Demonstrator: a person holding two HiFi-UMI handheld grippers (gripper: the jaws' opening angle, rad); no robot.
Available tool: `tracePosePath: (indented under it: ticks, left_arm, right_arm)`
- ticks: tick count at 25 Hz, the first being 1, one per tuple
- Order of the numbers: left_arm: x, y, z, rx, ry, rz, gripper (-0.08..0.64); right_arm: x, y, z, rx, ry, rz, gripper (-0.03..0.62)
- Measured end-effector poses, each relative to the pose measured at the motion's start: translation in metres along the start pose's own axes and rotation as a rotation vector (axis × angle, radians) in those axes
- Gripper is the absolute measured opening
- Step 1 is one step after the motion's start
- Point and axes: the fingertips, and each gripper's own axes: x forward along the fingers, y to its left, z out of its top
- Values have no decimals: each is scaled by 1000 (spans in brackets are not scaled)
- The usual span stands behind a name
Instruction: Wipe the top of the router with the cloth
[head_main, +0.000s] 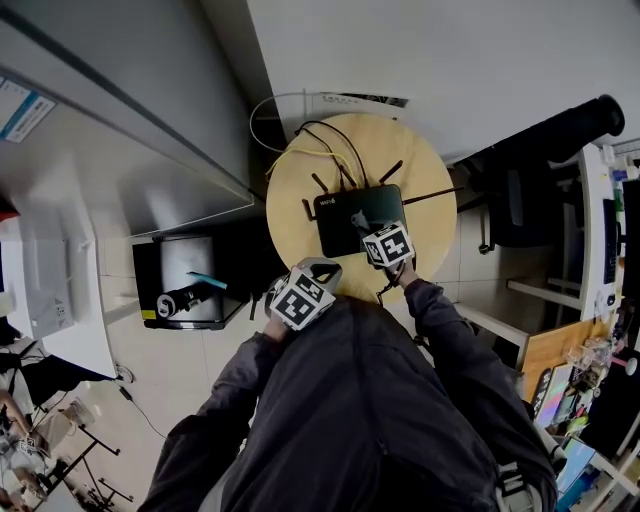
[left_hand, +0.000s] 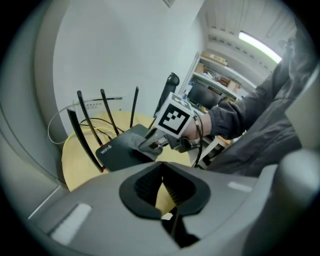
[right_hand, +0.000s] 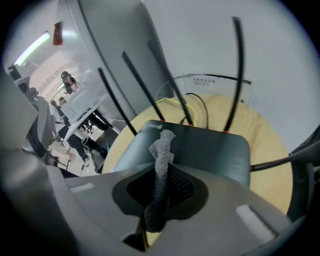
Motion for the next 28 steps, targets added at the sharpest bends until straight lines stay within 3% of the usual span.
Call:
tracePosePath:
  ticks: [5,10,17,28]
  left_arm:
    - [-10,-1,-7,-4,-5,-15,0]
    - [-17,3,-16,-3,-15,-9,0]
    - [-16,-3,-19,5,-12,-39,0]
    - [-7,-15,-10,38,3,-66,0]
  right_arm:
    - [25,74,5,-55,20,87,31]
    - [37,97,-2,-74,25,90,31]
    - [29,67,-13,-52,32,25,31]
    - [-5,-8,-42,65,19,-67,31]
